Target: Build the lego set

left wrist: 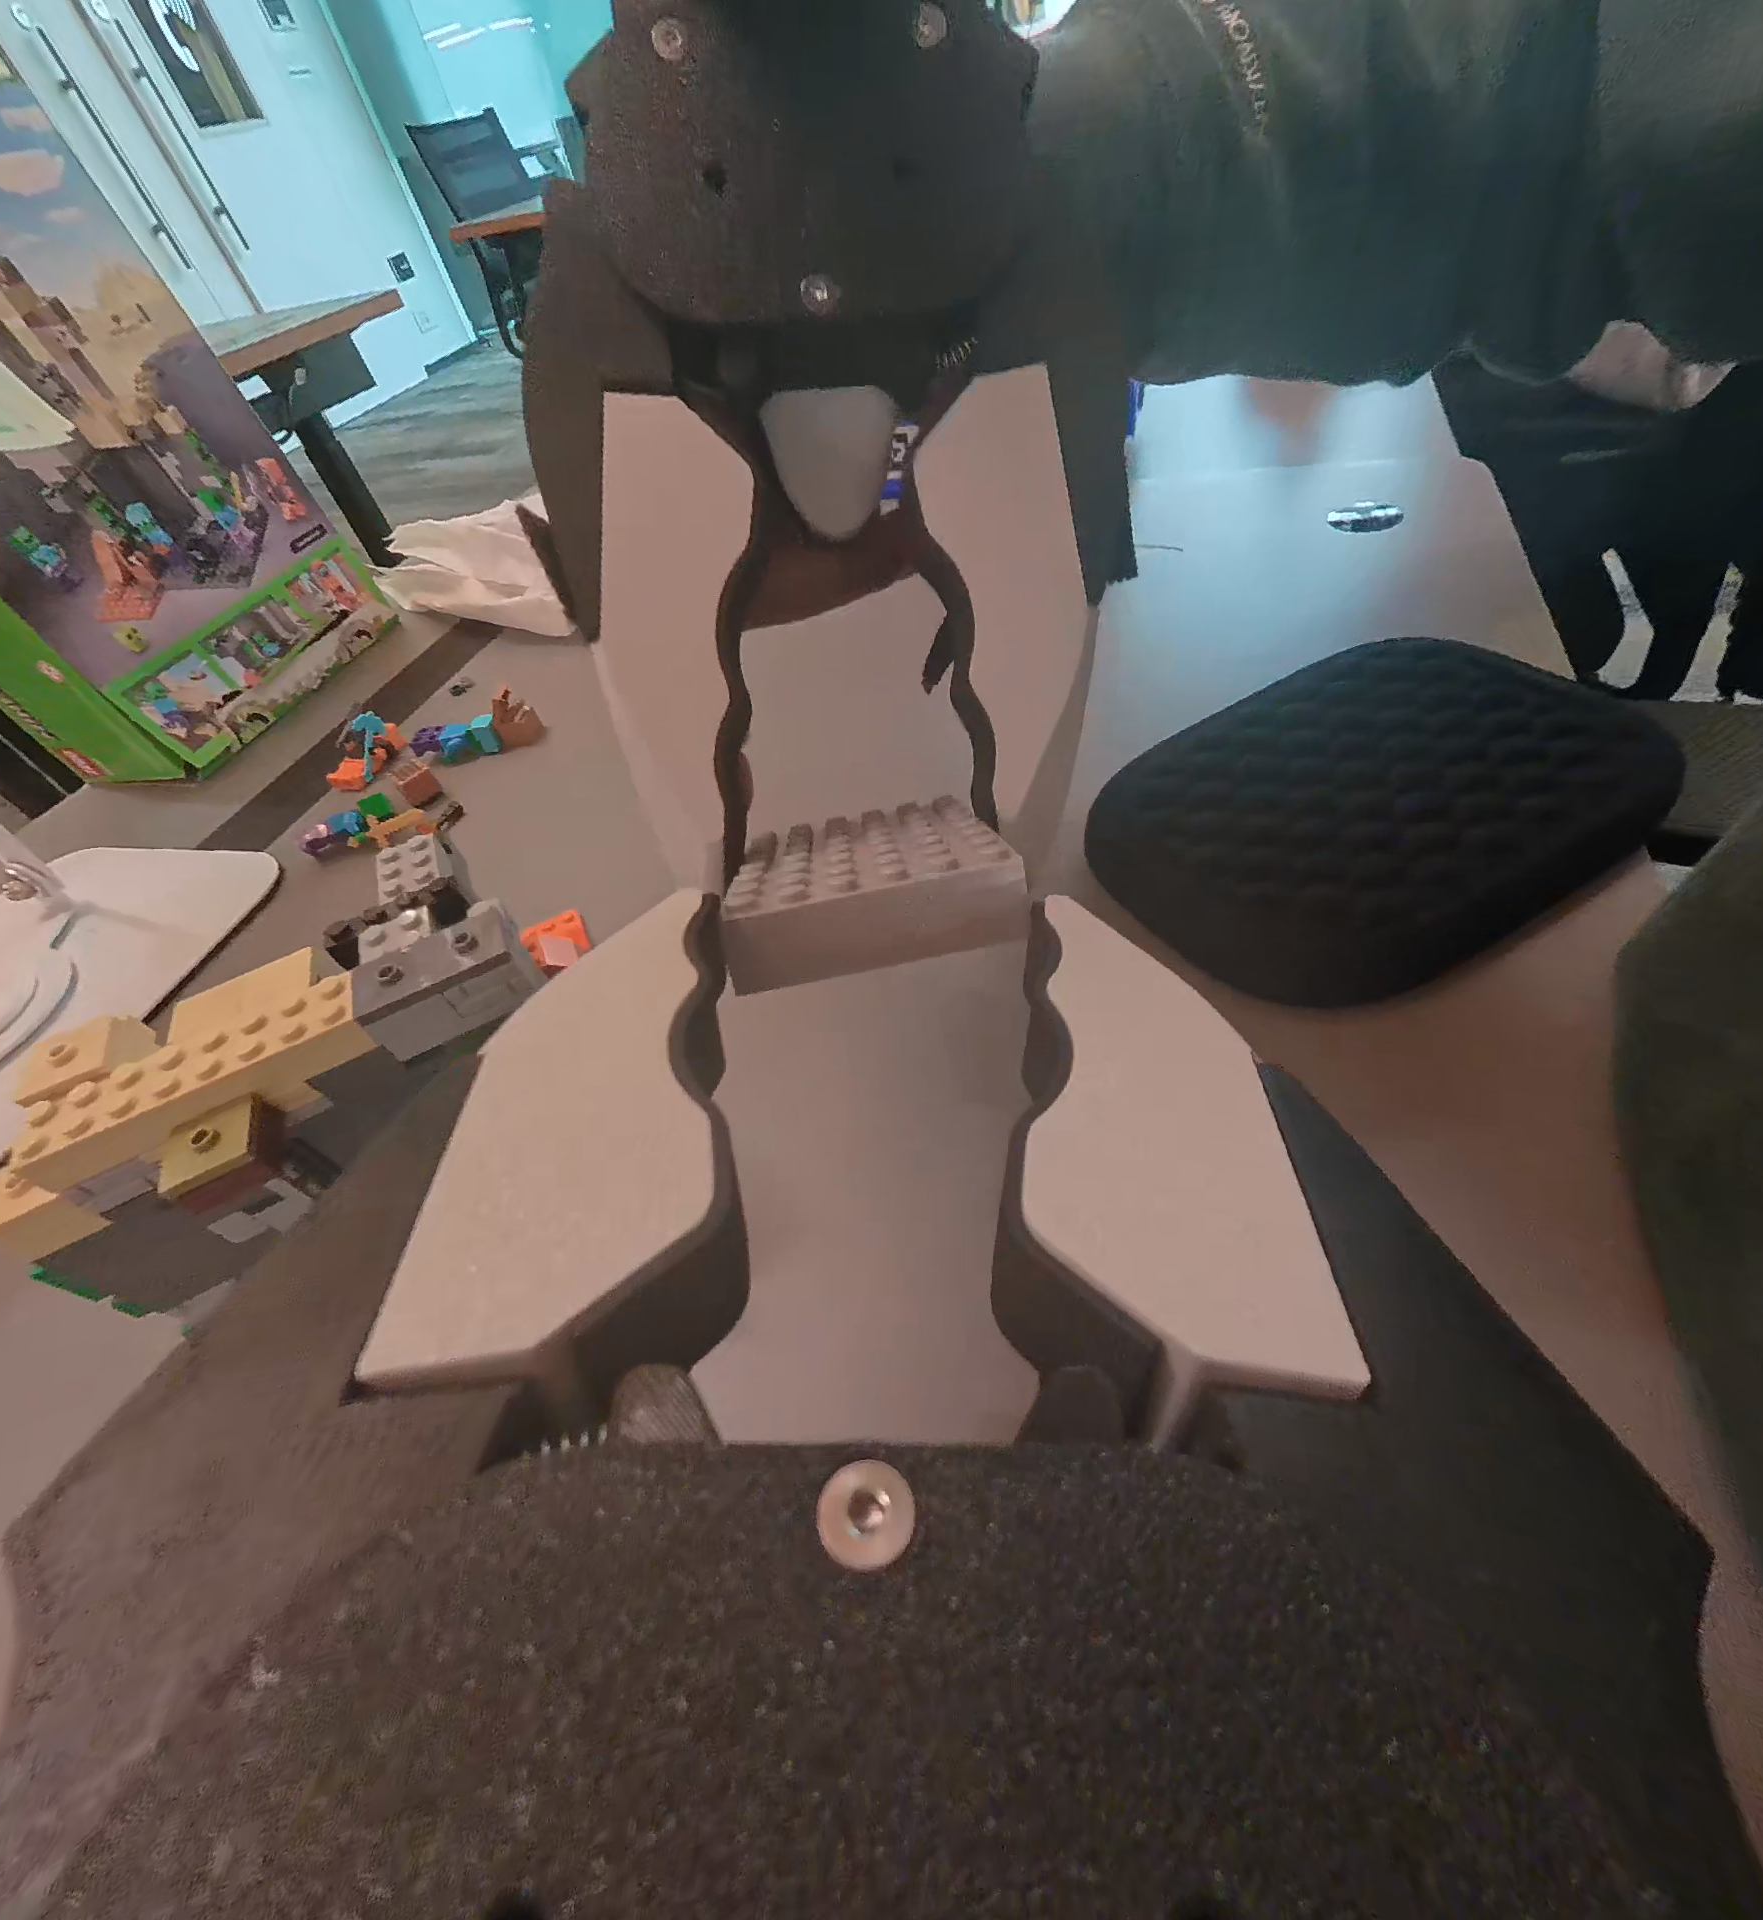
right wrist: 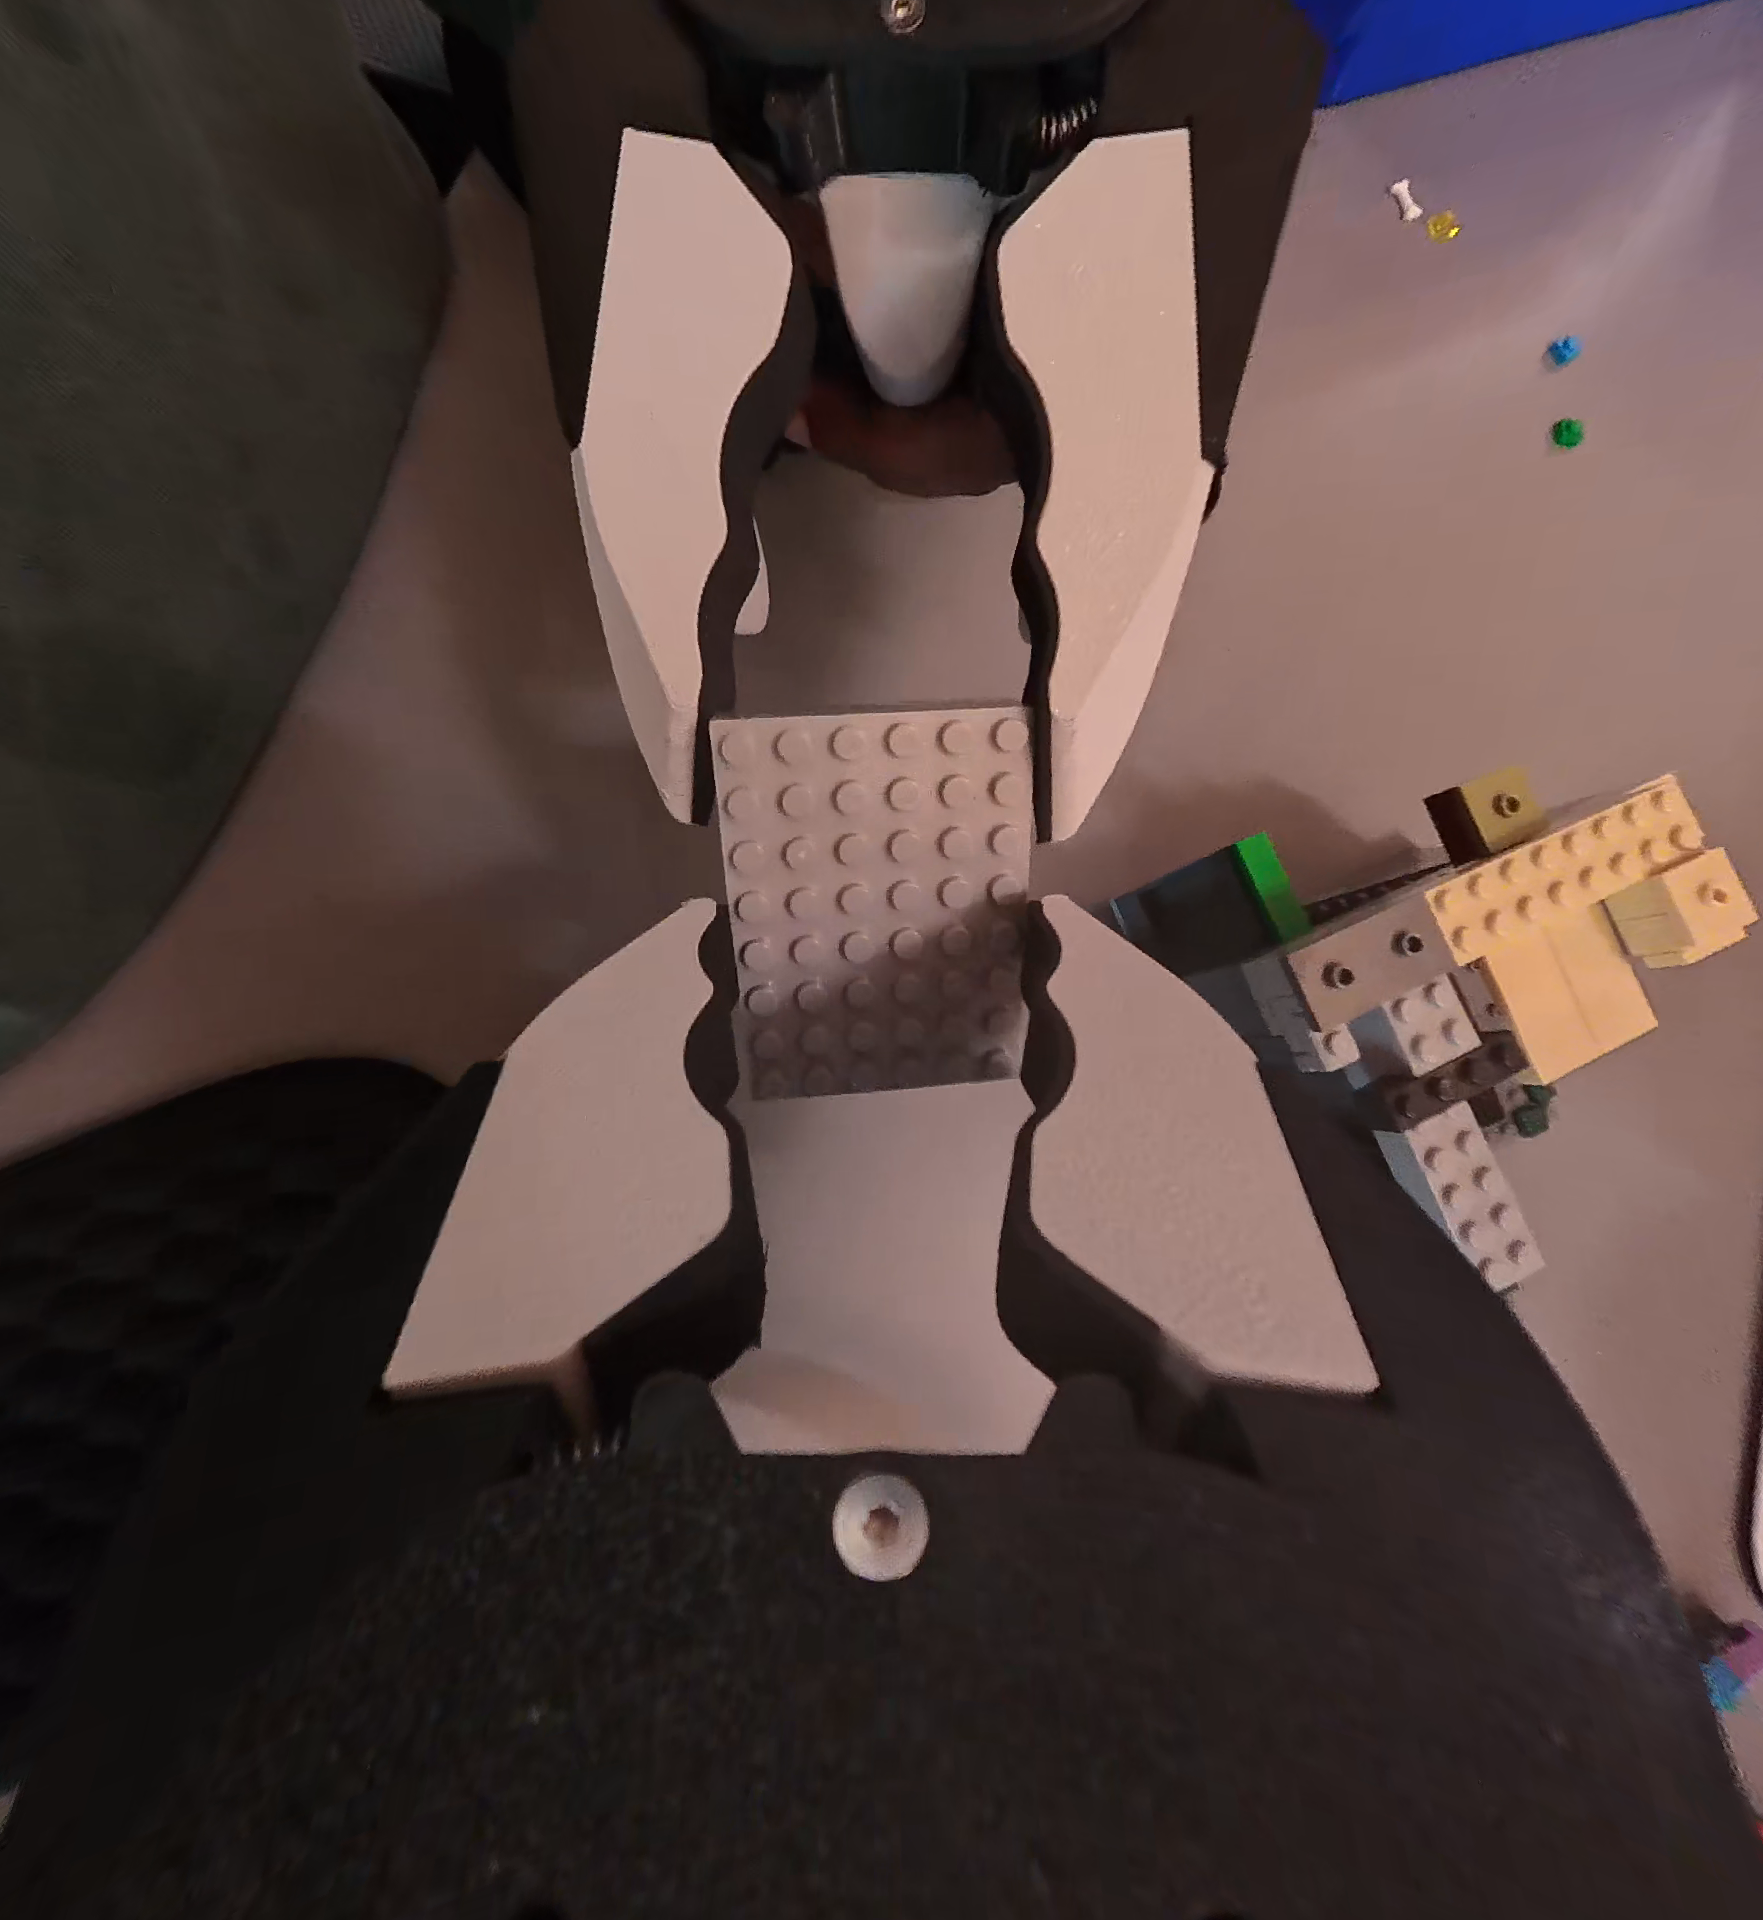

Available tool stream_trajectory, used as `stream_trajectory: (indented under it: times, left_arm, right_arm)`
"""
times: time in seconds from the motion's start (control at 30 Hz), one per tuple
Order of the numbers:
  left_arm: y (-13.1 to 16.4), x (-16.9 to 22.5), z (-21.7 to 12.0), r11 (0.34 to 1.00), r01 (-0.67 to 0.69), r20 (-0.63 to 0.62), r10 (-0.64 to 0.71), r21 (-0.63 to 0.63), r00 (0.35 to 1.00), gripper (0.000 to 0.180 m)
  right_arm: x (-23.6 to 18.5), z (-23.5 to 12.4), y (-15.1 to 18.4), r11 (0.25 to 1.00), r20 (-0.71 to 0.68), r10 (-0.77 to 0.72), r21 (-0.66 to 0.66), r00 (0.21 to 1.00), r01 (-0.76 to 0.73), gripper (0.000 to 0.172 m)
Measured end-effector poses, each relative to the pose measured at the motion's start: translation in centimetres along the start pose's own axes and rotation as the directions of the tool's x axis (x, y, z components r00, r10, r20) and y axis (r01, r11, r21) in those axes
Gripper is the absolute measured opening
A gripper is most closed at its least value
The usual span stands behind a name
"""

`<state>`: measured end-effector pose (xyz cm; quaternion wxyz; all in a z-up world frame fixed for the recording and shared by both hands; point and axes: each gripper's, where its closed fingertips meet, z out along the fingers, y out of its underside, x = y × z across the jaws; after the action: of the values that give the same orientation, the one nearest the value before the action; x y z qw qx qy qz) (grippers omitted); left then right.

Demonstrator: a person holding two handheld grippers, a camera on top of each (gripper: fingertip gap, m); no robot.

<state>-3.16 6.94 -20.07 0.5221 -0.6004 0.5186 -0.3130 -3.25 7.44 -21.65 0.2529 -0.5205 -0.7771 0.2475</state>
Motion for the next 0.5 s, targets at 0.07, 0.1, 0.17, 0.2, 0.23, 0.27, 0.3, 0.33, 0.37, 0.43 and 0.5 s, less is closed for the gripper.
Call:
stream_trajectory:
  times: [0.07, 0.1, 0.17, 0.2, 0.23, 0.27, 0.3, 0.33, 0.37, 0.43, 0.5]
  left_arm:
    - [-0.1, -0.3, 0.1, 1.0, 0.03, 0.01, -0.03, 0.005, 0.999, 0.057]
    - [-0.1, -0.7, 0.1, 0.999, 0.038, 0.023, -0.038, 0.01, 0.999, 0.063]
    - [0.2, -1.6, -0.1, 0.998, 0.057, 0.055, -0.057, -0.003, 0.997, 0.065]
    - [0.4, -2.4, -0.3, 0.998, 0.07, 0.09, -0.069, -0.008, 0.994, 0.063]
    - [0.7, -3.4, -0.5, 0.996, 0.083, 0.133, -0.081, -0.014, 0.988, 0.061]
    - [1.2, -4.5, -0.7, 0.994, 0.102, 0.184, -0.095, -0.029, 0.978, 0.06]
    - [1.8, -5.6, -0.9, 0.99, 0.129, 0.235, -0.112, -0.057, 0.965, 0.059]
    - [2.4, -6.6, -1.1, 0.985, 0.153, 0.27, -0.126, -0.08, 0.955, 0.063]
    - [2.9, -7.4, -1.2, 0.981, 0.173, 0.301, -0.138, -0.092, 0.944, 0.064]
    - [3.7, -9.0, -1.4, 0.971, 0.204, 0.345, -0.15, -0.125, 0.927, 0.068]
    - [4.2, -10.0, -1.3, 0.965, 0.218, 0.357, -0.153, -0.149, 0.922, 0.07]
  right_arm:
    - [0.2, -0.7, -0.1, 1.0, 0.028, 0.017, -0.006, 0.999, -0.017, 0.053]
    - [0.7, -1.2, 0.1, 1.0, 0.025, 0.007, -0.029, 1.0, -0.007, 0.053]
    - [2.5, -2.6, 0.8, 0.996, -0.002, -0.015, -0.088, 1.0, 0.015, 0.053]
    - [3.4, -3.4, 1.0, 0.993, -0.003, -0.016, -0.115, 1.0, 0.016, 0.053]
    - [4.6, -4.2, 1.3, 0.989, -0.013, -0.025, -0.145, 1.0, 0.023, 0.052]
    - [5.8, -4.9, 1.6, 0.982, -0.02, -0.045, -0.184, 0.999, 0.04, 0.052]
    - [6.9, -5.4, 1.9, 0.972, -0.017, -0.062, -0.228, 0.998, 0.056, 0.053]
    - [8.0, -5.8, 2.2, 0.961, -0.014, -0.078, -0.266, 0.997, 0.071, 0.052]
    - [8.9, -6.1, 2.5, 0.95, -0.004, -0.094, -0.3, 0.996, 0.088, 0.052]
    - [10.3, -6.1, 3.3, 0.917, 0.028, -0.13, -0.377, 0.991, 0.131, 0.052]
    - [11.1, -5.7, 3.7, 0.89, 0.07, -0.156, -0.422, 0.985, 0.171, 0.052]
